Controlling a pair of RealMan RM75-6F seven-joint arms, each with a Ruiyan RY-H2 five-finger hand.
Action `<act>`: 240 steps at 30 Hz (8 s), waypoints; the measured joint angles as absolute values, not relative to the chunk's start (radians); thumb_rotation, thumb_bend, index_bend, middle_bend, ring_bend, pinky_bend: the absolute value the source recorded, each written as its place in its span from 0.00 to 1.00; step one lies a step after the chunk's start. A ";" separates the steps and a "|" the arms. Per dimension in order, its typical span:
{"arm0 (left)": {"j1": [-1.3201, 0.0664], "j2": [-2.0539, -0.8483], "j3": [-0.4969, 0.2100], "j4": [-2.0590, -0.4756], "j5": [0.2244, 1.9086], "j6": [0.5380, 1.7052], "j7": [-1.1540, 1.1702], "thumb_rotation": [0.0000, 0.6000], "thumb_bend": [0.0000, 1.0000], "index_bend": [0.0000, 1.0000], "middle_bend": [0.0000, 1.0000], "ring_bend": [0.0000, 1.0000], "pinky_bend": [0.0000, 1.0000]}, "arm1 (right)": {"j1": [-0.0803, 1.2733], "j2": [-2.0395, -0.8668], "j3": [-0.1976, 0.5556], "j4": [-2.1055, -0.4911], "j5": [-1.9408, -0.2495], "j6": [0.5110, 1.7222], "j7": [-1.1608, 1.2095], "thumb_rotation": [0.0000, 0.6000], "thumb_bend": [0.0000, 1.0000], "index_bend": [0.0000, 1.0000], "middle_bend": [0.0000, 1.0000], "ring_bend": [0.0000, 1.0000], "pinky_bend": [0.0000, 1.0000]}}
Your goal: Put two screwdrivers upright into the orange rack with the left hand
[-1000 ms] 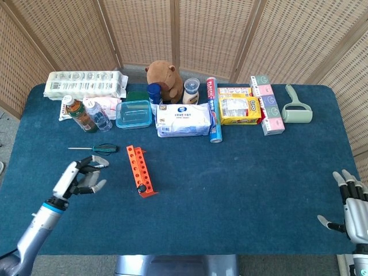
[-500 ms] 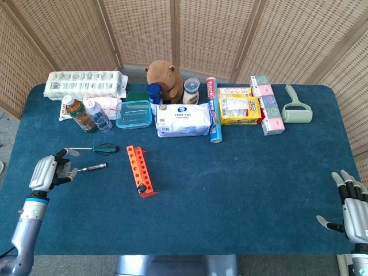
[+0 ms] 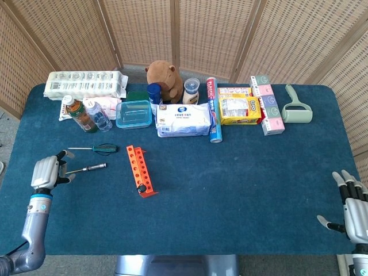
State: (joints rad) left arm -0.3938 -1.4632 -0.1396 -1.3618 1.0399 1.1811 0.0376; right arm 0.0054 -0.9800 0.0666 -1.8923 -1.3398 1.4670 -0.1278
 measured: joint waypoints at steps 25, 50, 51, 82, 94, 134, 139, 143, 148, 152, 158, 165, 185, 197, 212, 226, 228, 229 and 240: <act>-0.467 -1.526 -0.217 -1.426 0.866 1.071 0.220 1.00 0.29 0.38 0.84 0.87 0.95 | 0.005 -0.976 0.067 -1.892 -1.341 1.467 -0.119 1.00 0.00 0.02 0.00 0.00 0.03; -0.559 -1.603 -0.253 -1.412 0.640 1.055 0.422 1.00 0.37 0.38 0.84 0.87 0.95 | 0.006 -0.969 0.069 -1.890 -1.340 1.463 -0.103 1.00 0.00 0.02 0.00 0.00 0.03; -0.560 -1.603 -0.253 -1.414 0.637 1.056 0.426 1.00 0.37 0.38 0.84 0.87 0.95 | 0.006 -0.969 0.068 -1.890 -1.340 1.462 -0.103 1.00 0.00 0.02 0.00 0.00 0.03; -0.583 -1.635 -0.247 -1.397 0.575 1.076 0.476 1.00 0.49 0.41 0.84 0.87 0.95 | 0.004 -0.963 0.069 -1.891 -1.341 1.463 -0.092 1.00 0.00 0.02 0.00 0.00 0.03; -0.583 -1.629 -0.245 -1.425 0.583 1.101 0.487 1.00 0.55 0.44 0.84 0.87 0.95 | 0.004 -0.963 0.068 -1.892 -1.343 1.463 -0.092 1.00 0.00 0.02 0.00 0.00 0.03; -0.595 -1.648 -0.232 -1.433 0.564 1.128 0.548 1.00 0.55 0.45 0.84 0.87 0.95 | 0.004 -0.959 0.070 -1.893 -1.345 1.464 -0.081 1.00 0.00 0.02 0.00 0.00 0.04; -0.594 -1.653 -0.230 -1.430 0.563 1.138 0.556 1.00 0.55 0.50 0.84 0.87 0.95 | 0.004 -0.961 0.069 -1.894 -1.345 1.463 -0.084 1.00 0.00 0.02 0.00 0.00 0.05; -0.592 -1.653 -0.232 -1.433 0.564 1.138 0.553 1.00 0.56 0.50 0.84 0.87 0.95 | 0.003 -0.961 0.069 -1.895 -1.346 1.466 -0.085 1.00 0.00 0.02 0.00 0.00 0.05; -0.587 -1.637 -0.233 -1.465 0.580 1.148 0.547 1.00 0.56 0.50 0.84 0.87 0.95 | 0.004 -0.961 0.070 -1.894 -1.344 1.465 -0.085 1.00 0.00 0.02 0.00 0.00 0.05; -0.579 -1.613 -0.233 -1.510 0.602 1.163 0.542 1.00 0.56 0.50 0.84 0.87 0.95 | 0.004 -0.962 0.069 -1.894 -1.345 1.464 -0.087 1.00 0.00 0.02 0.00 0.00 0.05; -0.561 -1.565 -0.226 -1.588 0.653 1.184 0.519 1.00 0.56 0.50 0.84 0.87 0.95 | 0.004 -0.963 0.069 -1.896 -1.344 1.466 -0.090 1.00 0.00 0.02 0.00 0.00 0.05; -0.531 -1.495 -0.217 -1.713 0.738 1.214 0.472 1.00 0.56 0.50 0.84 0.87 0.95 | 0.004 -0.964 0.069 -1.895 -1.342 1.465 -0.093 1.00 0.00 0.02 0.00 0.00 0.05; -0.430 -1.287 -0.187 -1.990 0.986 1.294 0.305 1.00 0.56 0.50 0.84 0.87 0.95 | 0.006 -0.969 0.069 -1.894 -1.338 1.462 -0.104 1.00 0.00 0.02 0.00 0.00 0.05; -0.397 -1.199 -0.175 -2.087 1.070 1.269 0.174 1.00 0.56 0.50 0.84 0.87 0.95 | 0.008 -0.976 0.069 -1.892 -1.334 1.459 -0.118 1.00 0.00 0.02 0.00 0.00 0.05; -0.365 -1.011 -0.139 -2.178 1.286 1.127 -0.166 1.00 0.56 0.50 0.84 0.87 0.95 | 0.012 -0.984 0.068 -1.892 -1.326 1.455 -0.135 1.00 0.00 0.02 0.00 0.00 0.05; -0.362 -1.032 -0.125 -2.210 1.384 1.147 -0.215 1.00 0.56 0.50 0.84 0.87 0.95 | 0.011 -0.984 0.067 -1.894 -1.328 1.456 -0.136 1.00 0.00 0.02 0.00 0.00 0.05; -0.369 -1.045 -0.131 -2.210 1.381 1.150 -0.209 1.00 0.56 0.50 0.84 0.87 0.95 | 0.011 -0.984 0.067 -1.894 -1.328 1.456 -0.136 1.00 0.00 0.02 0.00 0.00 0.05; -0.370 -1.050 -0.132 -2.210 1.381 1.152 -0.207 1.00 0.56 0.50 0.84 0.87 0.95 | 0.011 -0.983 0.067 -1.893 -1.327 1.456 -0.136 1.00 0.00 0.02 0.00 0.00 0.05; -0.392 -1.146 -0.136 -2.185 1.354 1.170 -0.149 1.00 0.56 0.50 0.84 0.87 0.95 | 0.010 -0.978 0.068 -1.893 -1.329 1.458 -0.125 1.00 0.00 0.02 0.00 0.00 0.06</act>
